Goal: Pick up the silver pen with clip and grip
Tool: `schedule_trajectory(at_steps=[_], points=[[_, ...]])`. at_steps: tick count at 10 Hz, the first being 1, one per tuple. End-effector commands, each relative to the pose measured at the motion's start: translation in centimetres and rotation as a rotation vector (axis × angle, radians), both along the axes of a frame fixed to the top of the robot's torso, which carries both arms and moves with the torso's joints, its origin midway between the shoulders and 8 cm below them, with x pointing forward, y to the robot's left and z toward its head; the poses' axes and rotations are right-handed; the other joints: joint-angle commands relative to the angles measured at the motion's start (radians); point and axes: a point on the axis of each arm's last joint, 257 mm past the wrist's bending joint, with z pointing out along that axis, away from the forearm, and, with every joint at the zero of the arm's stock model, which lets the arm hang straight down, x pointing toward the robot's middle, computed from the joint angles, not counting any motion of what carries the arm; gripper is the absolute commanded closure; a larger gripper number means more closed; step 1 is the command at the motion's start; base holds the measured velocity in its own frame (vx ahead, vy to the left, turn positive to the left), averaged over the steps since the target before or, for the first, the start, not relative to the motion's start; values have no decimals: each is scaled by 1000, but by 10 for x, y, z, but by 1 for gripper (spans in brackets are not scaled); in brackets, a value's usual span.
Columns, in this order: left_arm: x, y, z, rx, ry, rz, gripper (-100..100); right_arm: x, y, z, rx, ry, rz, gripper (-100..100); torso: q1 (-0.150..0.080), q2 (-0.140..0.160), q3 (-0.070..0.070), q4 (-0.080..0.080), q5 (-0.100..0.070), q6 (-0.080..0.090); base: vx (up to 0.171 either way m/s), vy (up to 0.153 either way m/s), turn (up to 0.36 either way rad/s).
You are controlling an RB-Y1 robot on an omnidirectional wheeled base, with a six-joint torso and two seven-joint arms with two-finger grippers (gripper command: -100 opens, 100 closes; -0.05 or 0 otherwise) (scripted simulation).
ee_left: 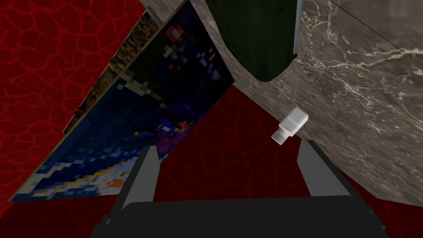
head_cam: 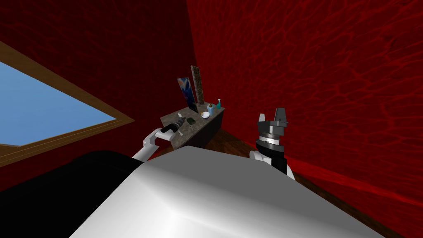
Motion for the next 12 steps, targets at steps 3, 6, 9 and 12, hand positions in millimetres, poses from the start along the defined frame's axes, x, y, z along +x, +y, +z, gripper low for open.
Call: schedule_trajectory(at_steps=[3, 6, 9, 12], points=[[-9, 24, -25, 22, 126, 39, -100, 0, 0, 0, 0, 0, 0, 0, 0, 0, 0, 0, 0, 0, 36, -52, -38], [-18, 36, -40, 31, 203, 66, -100, 0, 0, 0, 0, 0, 0, 0, 0, 0, 0, 0, 0, 0, 27, -43, -31], [-32, 52, -59, 46, 309, 90, -100, 0, 0, 0, 0, 0, 0, 0, -1, 0, 0, 0, 0, 0, 33, -57, -38], [-44, 61, -72, 51, 387, 114, -100, 0, 0, 0, 0, 0, 0, 0, -1, 0, 0, 0, 0, 0, 35, -54, -30]])
